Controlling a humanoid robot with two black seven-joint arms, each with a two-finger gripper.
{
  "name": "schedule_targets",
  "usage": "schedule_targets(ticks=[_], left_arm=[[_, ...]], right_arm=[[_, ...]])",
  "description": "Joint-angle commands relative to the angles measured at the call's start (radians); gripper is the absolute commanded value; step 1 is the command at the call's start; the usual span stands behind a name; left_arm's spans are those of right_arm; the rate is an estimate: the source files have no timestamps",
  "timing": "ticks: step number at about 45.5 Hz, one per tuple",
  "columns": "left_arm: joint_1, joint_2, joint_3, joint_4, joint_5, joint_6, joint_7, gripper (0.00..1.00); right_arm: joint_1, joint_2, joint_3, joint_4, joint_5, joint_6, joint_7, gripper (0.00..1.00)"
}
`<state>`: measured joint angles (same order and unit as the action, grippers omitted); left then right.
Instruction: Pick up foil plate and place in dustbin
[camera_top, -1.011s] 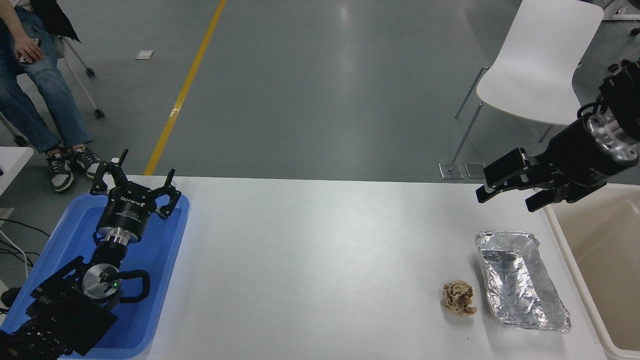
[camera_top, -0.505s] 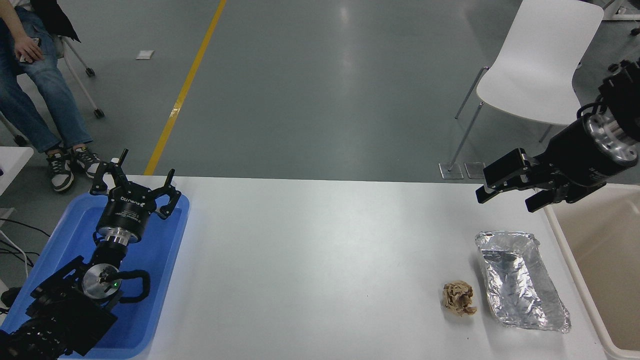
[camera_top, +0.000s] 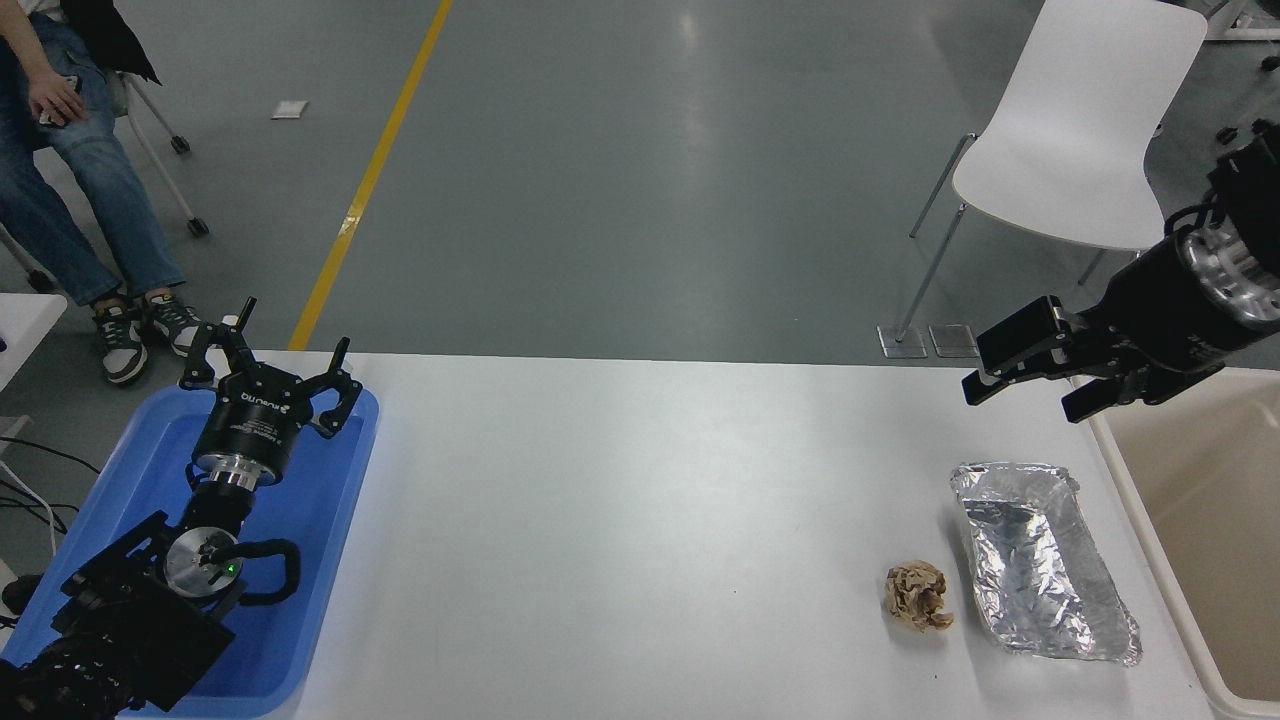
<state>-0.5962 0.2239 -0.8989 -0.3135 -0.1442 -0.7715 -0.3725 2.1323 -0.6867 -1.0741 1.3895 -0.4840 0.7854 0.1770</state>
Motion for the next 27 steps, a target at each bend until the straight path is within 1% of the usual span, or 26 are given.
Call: schedule_targets(ticks=[1, 20, 27], left_arm=[[-0.001, 0.000, 0.000, -0.001, 0.000, 0.000, 0.001, 1.00], [0.001, 0.000, 0.000, -0.001, 0.000, 0.000, 0.001, 1.00], [-0.001, 0.000, 0.000, 0.001, 0.000, 0.000, 0.000, 1.00]], right_arm=[[-0.034, -0.017, 0.028, -0.012, -0.041, 0.000, 0.001, 1.00], [-0.037, -0.019, 0.028, -0.015, -0.039, 0.000, 0.001, 1.00], [-0.074, -0.020, 0.014, -0.084, 0.008, 0.000, 0.002, 1.00]])
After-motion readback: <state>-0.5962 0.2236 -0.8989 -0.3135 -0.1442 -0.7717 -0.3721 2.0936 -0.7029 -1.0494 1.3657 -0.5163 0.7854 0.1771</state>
